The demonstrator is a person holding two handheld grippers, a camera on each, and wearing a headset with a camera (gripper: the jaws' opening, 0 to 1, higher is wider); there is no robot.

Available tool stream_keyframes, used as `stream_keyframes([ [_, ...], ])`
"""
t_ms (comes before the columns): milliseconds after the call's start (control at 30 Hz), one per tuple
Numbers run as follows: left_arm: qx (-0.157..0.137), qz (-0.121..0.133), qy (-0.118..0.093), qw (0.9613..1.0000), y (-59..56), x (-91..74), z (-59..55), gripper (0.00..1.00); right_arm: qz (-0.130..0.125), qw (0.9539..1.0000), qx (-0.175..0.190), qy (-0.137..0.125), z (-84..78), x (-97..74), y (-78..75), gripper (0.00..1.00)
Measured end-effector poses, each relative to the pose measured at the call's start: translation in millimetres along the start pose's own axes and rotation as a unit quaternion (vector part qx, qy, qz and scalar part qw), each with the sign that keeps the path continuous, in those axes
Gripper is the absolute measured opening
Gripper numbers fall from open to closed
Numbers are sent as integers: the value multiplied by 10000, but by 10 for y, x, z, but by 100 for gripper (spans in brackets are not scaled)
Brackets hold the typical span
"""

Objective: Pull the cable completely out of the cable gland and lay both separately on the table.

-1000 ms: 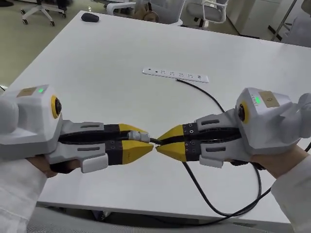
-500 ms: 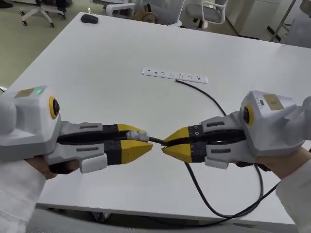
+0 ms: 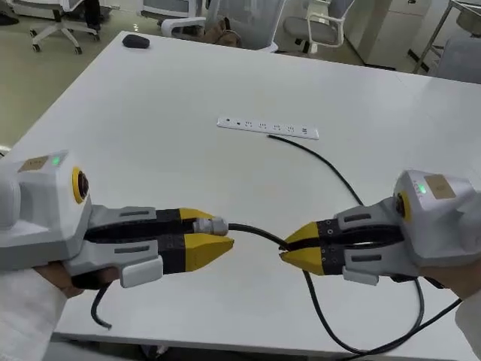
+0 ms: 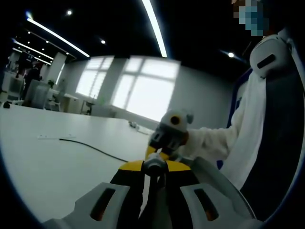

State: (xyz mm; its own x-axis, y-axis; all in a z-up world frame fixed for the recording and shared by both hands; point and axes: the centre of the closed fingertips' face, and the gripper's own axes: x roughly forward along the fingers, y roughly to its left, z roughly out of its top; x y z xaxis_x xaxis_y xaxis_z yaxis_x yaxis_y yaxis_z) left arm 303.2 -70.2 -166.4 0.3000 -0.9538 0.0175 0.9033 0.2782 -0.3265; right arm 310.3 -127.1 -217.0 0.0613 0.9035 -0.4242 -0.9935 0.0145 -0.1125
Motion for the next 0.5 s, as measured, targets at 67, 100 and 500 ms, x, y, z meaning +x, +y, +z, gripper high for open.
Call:
stream_keyframes([
  [67,1,-7,13,10000,-4,4,-5,17,-33,10000,22,64,-38,-22,-15,3],
  [100,-3,-11,19,10000,-5,6,-8,17,-39,10000,35,78,-49,-30,-19,3],
  [500,-9,11,-12,10000,5,2,6,17,-75,9995,115,270,-229,-99,-105,3],
])
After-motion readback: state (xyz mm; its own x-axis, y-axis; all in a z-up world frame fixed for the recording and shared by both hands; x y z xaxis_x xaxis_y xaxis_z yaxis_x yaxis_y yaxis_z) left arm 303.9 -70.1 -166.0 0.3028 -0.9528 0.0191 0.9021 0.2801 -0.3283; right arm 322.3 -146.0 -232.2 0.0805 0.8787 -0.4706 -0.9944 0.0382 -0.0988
